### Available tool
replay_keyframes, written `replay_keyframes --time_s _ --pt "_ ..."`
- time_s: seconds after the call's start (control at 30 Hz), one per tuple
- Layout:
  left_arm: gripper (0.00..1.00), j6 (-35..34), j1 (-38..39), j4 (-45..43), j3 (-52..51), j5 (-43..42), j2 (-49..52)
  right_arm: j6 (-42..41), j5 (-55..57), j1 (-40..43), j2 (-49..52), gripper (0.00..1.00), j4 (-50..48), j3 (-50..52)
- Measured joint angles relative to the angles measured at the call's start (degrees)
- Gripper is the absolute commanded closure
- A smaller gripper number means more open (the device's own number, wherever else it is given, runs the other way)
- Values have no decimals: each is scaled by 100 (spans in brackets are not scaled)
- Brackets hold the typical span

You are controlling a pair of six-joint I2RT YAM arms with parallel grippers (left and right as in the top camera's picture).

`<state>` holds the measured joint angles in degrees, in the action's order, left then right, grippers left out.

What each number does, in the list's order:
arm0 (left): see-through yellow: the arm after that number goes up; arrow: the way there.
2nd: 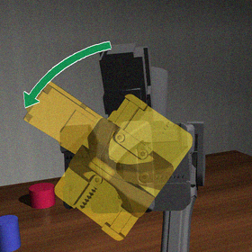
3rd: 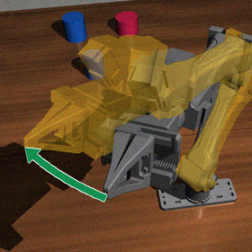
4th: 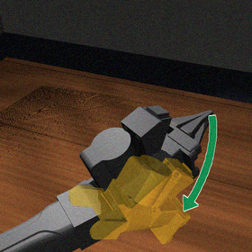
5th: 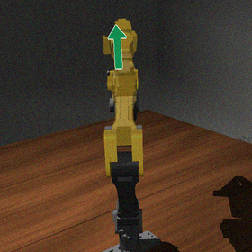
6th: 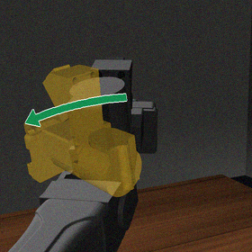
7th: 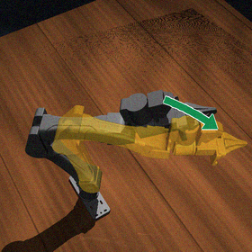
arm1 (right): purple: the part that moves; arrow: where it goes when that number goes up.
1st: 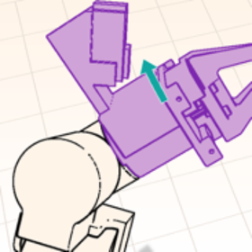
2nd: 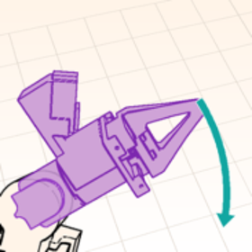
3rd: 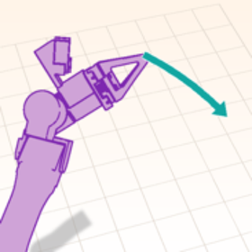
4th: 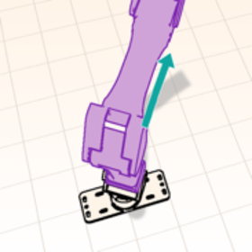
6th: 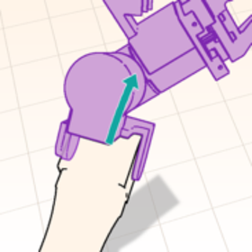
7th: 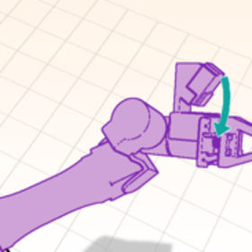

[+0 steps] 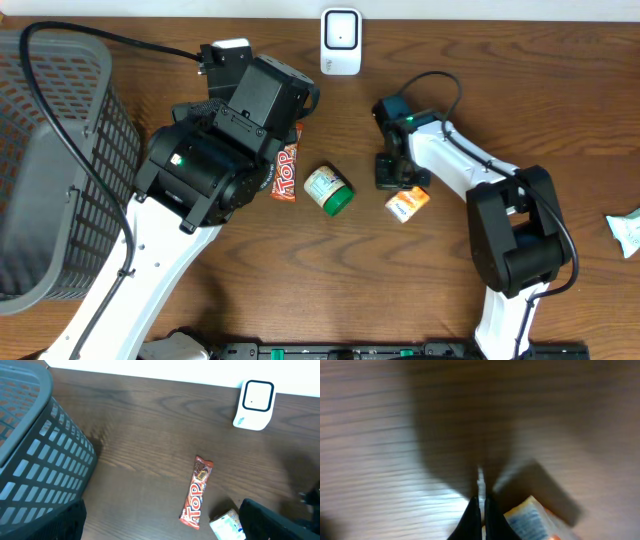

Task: Scan the item barcode
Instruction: 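Lower the right gripper and grasp the orange tissue pack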

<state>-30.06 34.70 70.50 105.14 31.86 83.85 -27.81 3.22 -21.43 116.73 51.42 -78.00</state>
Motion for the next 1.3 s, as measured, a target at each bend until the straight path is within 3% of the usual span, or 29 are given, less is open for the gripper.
replay_keyframes --time_s 0.17,0.23,0.33,0.37,0.43,0.47,0.5,0.73,1.07,1.3 --pt "2 0 0 0 0 0 0 -662 317 354 2 98 151 2" --pt "2 0 0 2 0 0 0 -817 385 481 2 90 105 -4" --pt "2 0 0 2 0 0 0 -769 387 632 26 60 188 -195" --pt "2 0 0 2 0 0 0 -658 374 680 42 39 291 -382" --pt "2 0 0 0 0 0 0 -522 337 737 66 13 468 -732" --pt "2 0 0 -4 0 0 0 -404 295 765 68 4 649 -988" --pt "2 0 0 4 0 -2 0 -291 254 800 76 1 844 -1228" --pt "2 0 0 -2 0 0 0 321 127 769 59 1 1899 -2048" --pt "2 181 0 -590 0 289 -85 608 55 422 61 1 1899 -1364" --pt "2 286 0 -540 0 372 -396 629 -160 280 61 1 1541 -780"
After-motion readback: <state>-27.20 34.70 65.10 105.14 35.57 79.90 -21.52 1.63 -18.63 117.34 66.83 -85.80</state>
